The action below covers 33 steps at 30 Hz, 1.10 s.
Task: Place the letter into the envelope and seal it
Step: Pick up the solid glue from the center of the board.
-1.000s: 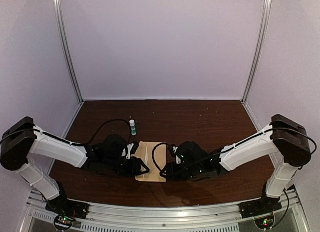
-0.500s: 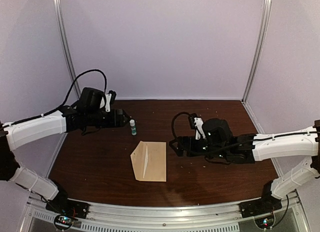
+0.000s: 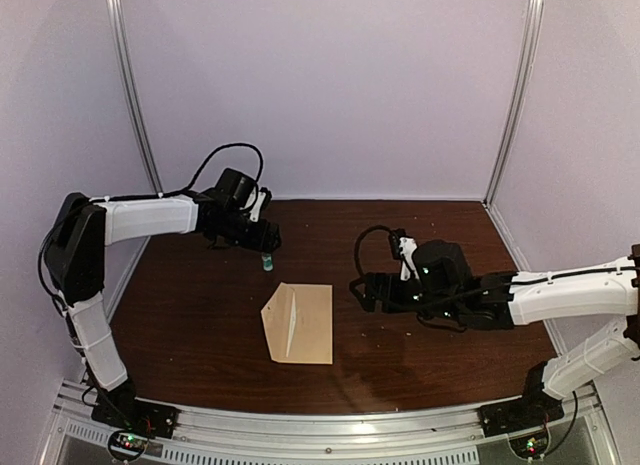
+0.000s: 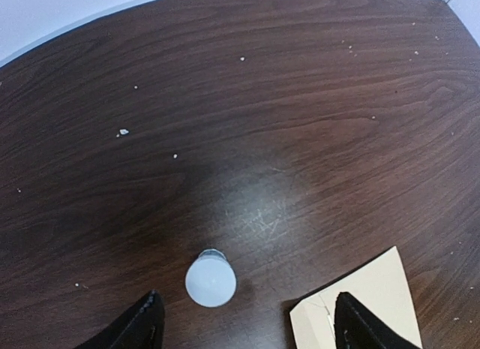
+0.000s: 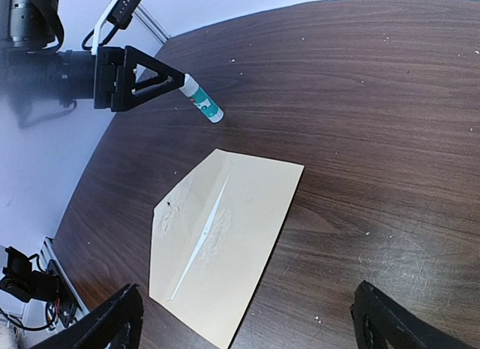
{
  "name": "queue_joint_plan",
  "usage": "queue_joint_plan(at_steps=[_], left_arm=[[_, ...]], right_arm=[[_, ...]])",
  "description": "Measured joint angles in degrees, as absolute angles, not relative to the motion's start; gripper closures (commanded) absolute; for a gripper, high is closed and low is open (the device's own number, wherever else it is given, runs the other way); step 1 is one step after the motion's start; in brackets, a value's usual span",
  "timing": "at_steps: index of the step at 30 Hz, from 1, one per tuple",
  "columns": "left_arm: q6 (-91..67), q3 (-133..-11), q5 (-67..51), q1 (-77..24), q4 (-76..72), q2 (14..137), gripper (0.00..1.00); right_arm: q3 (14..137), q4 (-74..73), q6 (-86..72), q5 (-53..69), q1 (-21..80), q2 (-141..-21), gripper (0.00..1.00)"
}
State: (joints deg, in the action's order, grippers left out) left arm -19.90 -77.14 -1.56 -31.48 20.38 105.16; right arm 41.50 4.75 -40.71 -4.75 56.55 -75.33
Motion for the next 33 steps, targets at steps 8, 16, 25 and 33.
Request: queue_joint_plan(at_steps=[8,16,25,33], left_arm=[[-18.04,-78.54,1.98,-31.48,22.52,108.44,0.48],[-17.23,-81.28,3.36,-31.48,22.85,111.24,0.50],[-16.80,-83.66,4.08,-31.48,24.01,113.84,0.63],[-15.66,-86.13,4.56,-31.48,24.73,115.52,0.91]], right_arm=[[40.82,6.92,-40.82,-2.81,55.18,-76.77,0.03],[40.47,8.67,-40.93,-0.84,54.81,-78.94,0.03],[39.44,9.28,-40.95,-0.16,54.19,-78.98,0.03],[38.92,9.74,-41.23,0.69,53.93,-78.98,0.04]])
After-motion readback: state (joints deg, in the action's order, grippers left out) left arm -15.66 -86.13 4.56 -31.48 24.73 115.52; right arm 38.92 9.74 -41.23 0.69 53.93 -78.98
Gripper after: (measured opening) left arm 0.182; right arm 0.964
